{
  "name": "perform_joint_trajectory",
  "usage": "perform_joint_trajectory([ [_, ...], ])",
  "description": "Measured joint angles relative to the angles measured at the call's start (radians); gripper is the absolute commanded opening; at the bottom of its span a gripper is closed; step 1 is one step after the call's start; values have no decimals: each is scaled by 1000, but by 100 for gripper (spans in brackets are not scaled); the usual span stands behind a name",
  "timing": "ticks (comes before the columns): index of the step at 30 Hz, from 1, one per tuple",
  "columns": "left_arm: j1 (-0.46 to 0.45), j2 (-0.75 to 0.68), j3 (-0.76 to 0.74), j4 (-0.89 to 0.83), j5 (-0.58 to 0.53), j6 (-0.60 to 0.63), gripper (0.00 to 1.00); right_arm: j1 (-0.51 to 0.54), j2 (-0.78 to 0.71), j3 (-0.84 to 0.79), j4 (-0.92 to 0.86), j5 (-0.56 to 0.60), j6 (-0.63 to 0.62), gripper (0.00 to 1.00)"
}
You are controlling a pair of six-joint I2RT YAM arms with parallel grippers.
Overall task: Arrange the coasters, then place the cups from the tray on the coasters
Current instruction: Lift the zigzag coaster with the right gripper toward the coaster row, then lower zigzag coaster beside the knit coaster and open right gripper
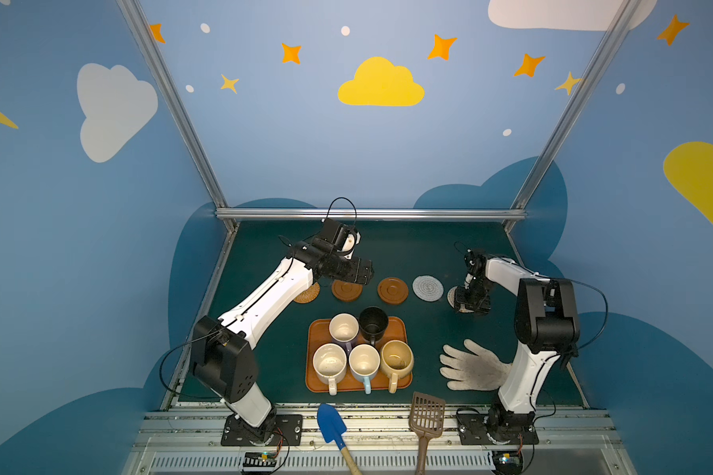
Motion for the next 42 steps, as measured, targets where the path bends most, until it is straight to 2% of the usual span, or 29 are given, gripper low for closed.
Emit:
perform_joint_trajectory([
  [9,2,-2,-6,-2,-5,0,100,-12,63,98,5,6,-19,63],
  [30,2,-17,-15,-5,-18,-4,100,12,66,111,37,-17,-43,64],
  [33,3,-27,-15,-16,-22,-12,100,19,24,89,30,-23,-37,68],
  [36,9,-48,-15,-35,-25,-26,100,38,-47,83,14,-22,-32,77],
  [41,29,-130,-16,-107,-37,-64,100,93,-261,30,14,3,-30,84],
  [42,32,-156,-23,-118,-39,-76,100,106,-317,9,16,8,-32,89],
])
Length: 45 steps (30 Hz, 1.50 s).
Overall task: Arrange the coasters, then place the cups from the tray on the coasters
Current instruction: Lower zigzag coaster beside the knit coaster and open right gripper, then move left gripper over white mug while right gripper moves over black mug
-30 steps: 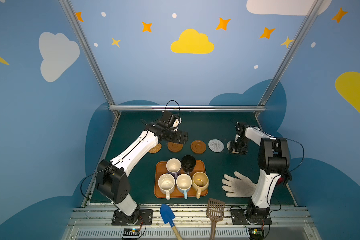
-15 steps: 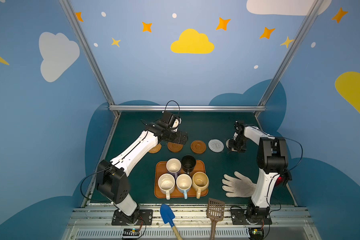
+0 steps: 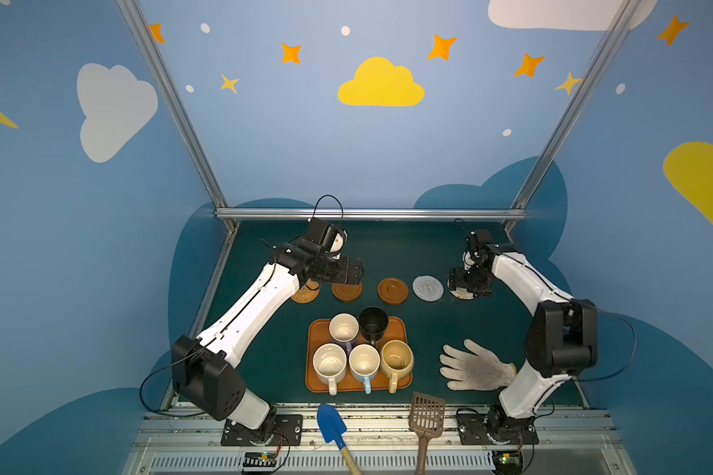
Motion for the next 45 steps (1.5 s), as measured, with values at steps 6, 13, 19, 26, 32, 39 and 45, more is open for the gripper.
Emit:
perform_joint_trajectory([
  [6,0,-166,-103,-81,-2,-103,97,-15,-216,-101,16,-232,7,97],
  [13,-26,-323,-337,-99,7,-249,89,111,-201,-140,14,-343,69,94],
  [19,-105,-346,-475,-97,-31,-344,74,284,-249,-196,45,-343,154,88],
  [26,-198,-327,-501,-38,-98,-418,69,353,-266,-245,108,-337,226,86],
  [32,-257,-249,-501,12,-138,-442,69,361,-266,-260,139,-336,245,87],
  [39,-293,-211,-501,18,-170,-455,69,362,-266,-271,159,-333,253,87],
  [45,-315,-201,-501,19,-175,-460,68,362,-265,-277,168,-333,254,87],
])
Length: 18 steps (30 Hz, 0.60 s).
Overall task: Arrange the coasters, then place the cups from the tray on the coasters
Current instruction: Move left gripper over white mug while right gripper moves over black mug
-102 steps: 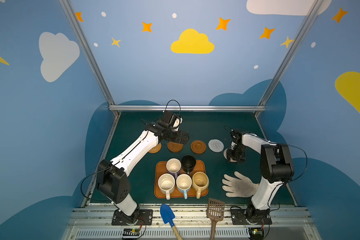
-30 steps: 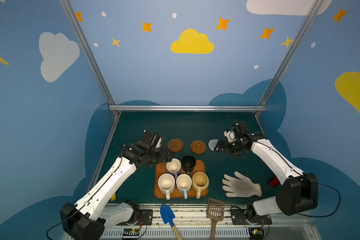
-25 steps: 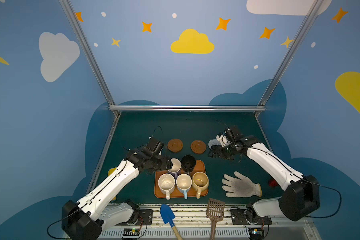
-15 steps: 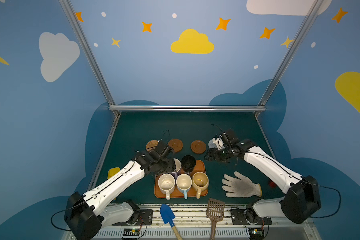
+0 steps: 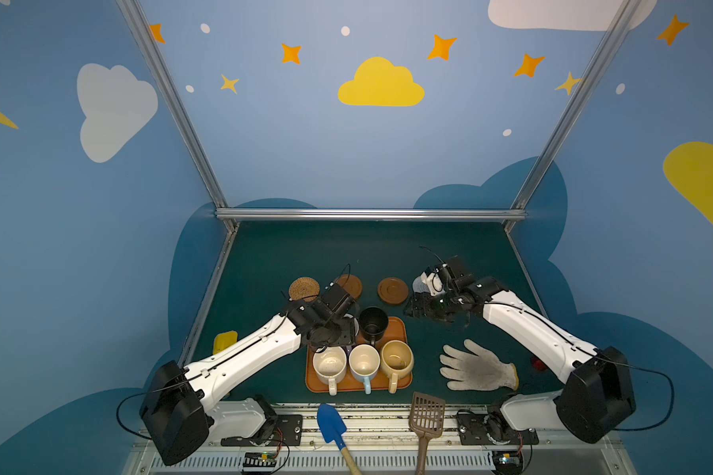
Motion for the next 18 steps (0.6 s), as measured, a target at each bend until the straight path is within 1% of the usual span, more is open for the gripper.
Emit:
perform_joint_trajectory([
  [10,-13,58,7,-3,-28,21,67,0,11,-21,17,0,1,87],
  [15,-18,66,46,-27,-59,50,68,0,24,-30,26,-1,1,87],
  [16,-18,66,56,-30,-64,54,69,0,25,-32,27,-1,1,87],
  [18,-18,66,65,-32,-68,60,76,0,27,-35,29,-1,1,87],
])
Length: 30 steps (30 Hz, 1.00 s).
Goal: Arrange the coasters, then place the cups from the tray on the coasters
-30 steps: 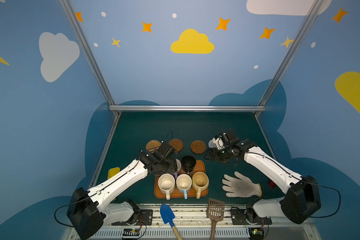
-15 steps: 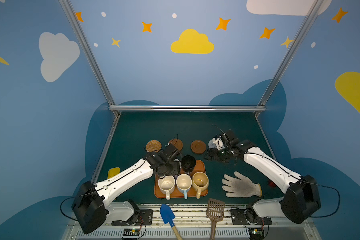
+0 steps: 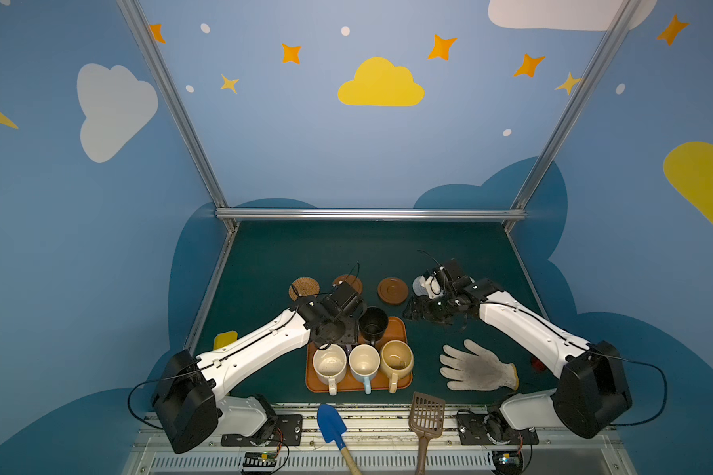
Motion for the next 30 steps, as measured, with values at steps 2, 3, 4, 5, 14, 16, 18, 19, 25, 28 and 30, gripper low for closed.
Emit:
perform_joint_trajectory([
  [2,0,7,1,-1,1,1,80,0,2,-2,0,0,0,87],
  [3,0,13,1,-1,2,1,81,0,2,-2,0,0,0,87],
  [4,0,18,1,0,2,1,82,0,2,-2,0,0,-1,87],
  [5,0,24,1,0,2,1,82,0,2,-2,0,0,-1,88],
  [14,-2,65,-8,5,-4,2,82,0,8,-6,0,0,-5,88],
  [16,-2,74,-13,6,-5,2,82,0,14,-6,0,0,-6,88],
  [18,-2,87,-14,9,-4,5,81,0,19,-6,0,0,-6,88],
  [19,-2,93,-14,10,-4,7,81,0,21,-6,0,0,-7,88],
  [25,-6,120,-24,31,-6,14,79,0,28,-6,0,0,-11,88],
  [28,-6,130,-24,35,-9,21,78,0,32,-6,0,0,-14,88],
  [30,-6,138,-24,41,-13,27,76,0,34,-6,0,0,-17,88],
])
